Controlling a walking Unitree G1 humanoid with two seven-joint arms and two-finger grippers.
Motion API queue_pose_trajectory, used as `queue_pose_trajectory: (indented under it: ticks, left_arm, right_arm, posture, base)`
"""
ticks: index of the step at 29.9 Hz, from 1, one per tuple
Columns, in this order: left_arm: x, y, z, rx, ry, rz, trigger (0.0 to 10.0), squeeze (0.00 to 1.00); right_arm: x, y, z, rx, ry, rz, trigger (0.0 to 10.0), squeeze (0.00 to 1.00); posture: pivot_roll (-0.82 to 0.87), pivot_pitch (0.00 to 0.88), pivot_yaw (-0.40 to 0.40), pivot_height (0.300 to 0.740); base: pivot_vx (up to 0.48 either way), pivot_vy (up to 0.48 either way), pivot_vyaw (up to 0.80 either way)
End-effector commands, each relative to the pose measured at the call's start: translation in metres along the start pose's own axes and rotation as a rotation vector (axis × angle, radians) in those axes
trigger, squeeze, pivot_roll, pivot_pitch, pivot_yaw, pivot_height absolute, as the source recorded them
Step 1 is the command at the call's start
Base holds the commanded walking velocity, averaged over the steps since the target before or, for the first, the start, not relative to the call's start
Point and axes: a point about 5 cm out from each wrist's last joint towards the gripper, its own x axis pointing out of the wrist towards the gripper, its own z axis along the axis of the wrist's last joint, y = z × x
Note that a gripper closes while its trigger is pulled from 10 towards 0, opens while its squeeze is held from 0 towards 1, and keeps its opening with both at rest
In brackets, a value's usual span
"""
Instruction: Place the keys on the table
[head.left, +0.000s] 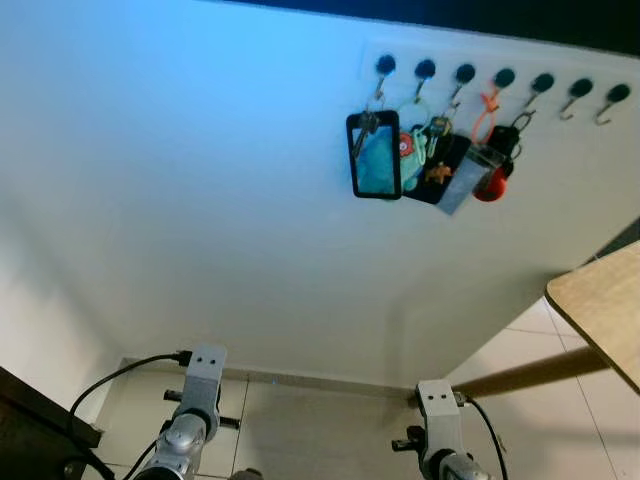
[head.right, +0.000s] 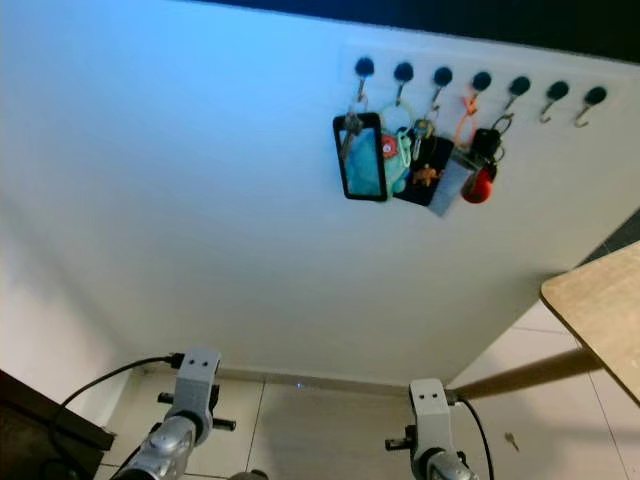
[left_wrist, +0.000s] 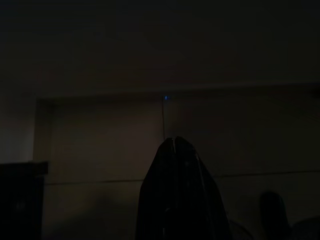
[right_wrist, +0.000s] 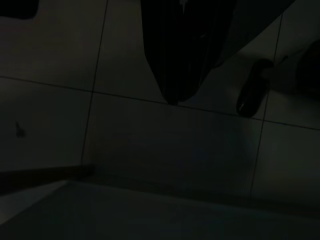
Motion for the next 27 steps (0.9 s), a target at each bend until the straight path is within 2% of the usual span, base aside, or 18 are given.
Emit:
queue_pose_trajectory:
  ticks: [1, 11, 15, 27]
  left_arm:
    - [-0.001, -0.001, -0.002, -0.006, -0.002, -0.003, 10.0, 0.0]
    - [0.0, -0.001, 0.0, -0.012, -0.005, 0.0, 10.0, 0.0]
    - [0.0, 0.002, -0.001, -0.058, 0.01, 0.044, 10.0, 0.0]
    - [0.0, 0.01, -0.001, -0.045, 0.027, 0.103, 10.0, 0.0]
  right_arm:
    - [-0.002, -0.003, -0.003, 0.014, 0.002, -0.011, 10.0, 0.0]
    - [-0.001, -0.002, -0.003, 0.02, 0.001, -0.009, 10.0, 0.0]
    - [-0.001, -0.002, -0.003, 0.024, 0.004, -0.009, 10.0, 0.0]
    - [-0.001, -0.002, -0.003, 0.027, 0.001, -0.011, 10.0, 0.0]
  posture:
    - [0.07, 0.033, -0.104, 0.74]
    - [0.07, 0.029, -0.1, 0.74]
    - [0.07, 0.03, -0.1, 0.74]
    - [0.07, 0.03, -0.095, 0.74]
  base:
    - [0.0, -0.292, 0.0]
    - [0.0, -0.48, 0.0]
    - [0.0, 0.0, 0.0]
    - [0.0, 0.0, 0.0]
